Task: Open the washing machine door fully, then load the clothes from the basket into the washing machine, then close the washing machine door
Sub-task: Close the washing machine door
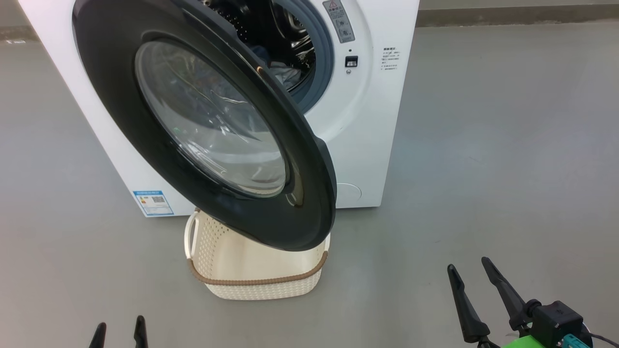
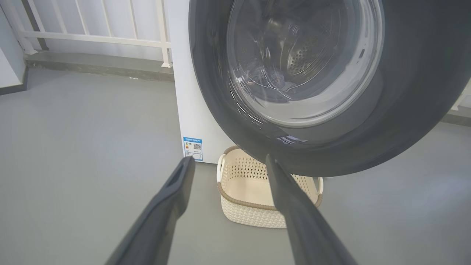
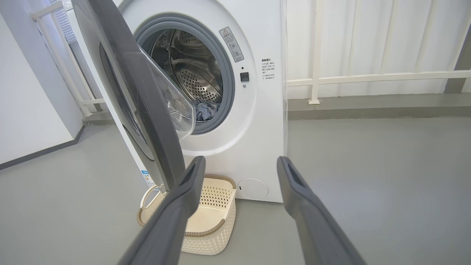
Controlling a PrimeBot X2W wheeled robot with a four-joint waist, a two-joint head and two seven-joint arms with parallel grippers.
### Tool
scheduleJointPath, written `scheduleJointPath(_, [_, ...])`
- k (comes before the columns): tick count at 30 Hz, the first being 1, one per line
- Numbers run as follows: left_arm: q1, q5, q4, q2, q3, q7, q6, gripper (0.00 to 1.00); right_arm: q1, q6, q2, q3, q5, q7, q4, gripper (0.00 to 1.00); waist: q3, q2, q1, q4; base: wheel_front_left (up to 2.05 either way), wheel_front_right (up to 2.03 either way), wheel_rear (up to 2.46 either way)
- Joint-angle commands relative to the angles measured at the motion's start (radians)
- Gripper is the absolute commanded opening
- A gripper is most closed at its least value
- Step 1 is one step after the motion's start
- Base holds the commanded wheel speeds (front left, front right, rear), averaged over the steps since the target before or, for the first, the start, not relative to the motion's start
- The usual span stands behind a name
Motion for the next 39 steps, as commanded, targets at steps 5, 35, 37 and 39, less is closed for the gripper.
scheduleJointPath(5, [-0.023, 0.016, -0.015, -0.006, 0.047, -0.011, -0.01, 1.0, -0.007, 0.002, -0.004, 0.018, 0.0, -0.005, -0.032, 1.0, -0.003, -0.0001, 0.0, -0.003, 0.0, 0.0, 0.0])
scheduleJointPath(35, [-0.022, 0.019, -0.012, -0.02, 0.067, -0.011, -0.025, 1.0, -0.035, 0.002, -0.004, 0.005, 0.001, -0.005, -0.073, 0.0, -0.006, -0.0001, 0.0, 0.0, 0.0, 0.0, 0.0])
scheduleJointPath(37, [-0.02, 0.016, -0.013, -0.02, 0.065, -0.011, -0.022, 1.0, -0.053, 0.002, -0.01, 0.007, 0.003, -0.005, -0.097, 0.0, -0.006, -0.0001, 0.0, 0.001, 0.0, 0.0, 0.0])
scheduleJointPath(39, [-0.019, 0.015, -0.015, -0.02, 0.063, -0.011, -0.019, 1.0, -0.077, 0.002, -0.016, 0.01, 0.007, -0.005, -0.127, 0.0, -0.006, -0.0001, 0.0, 0.003, 0.0, 0.0, 0.0])
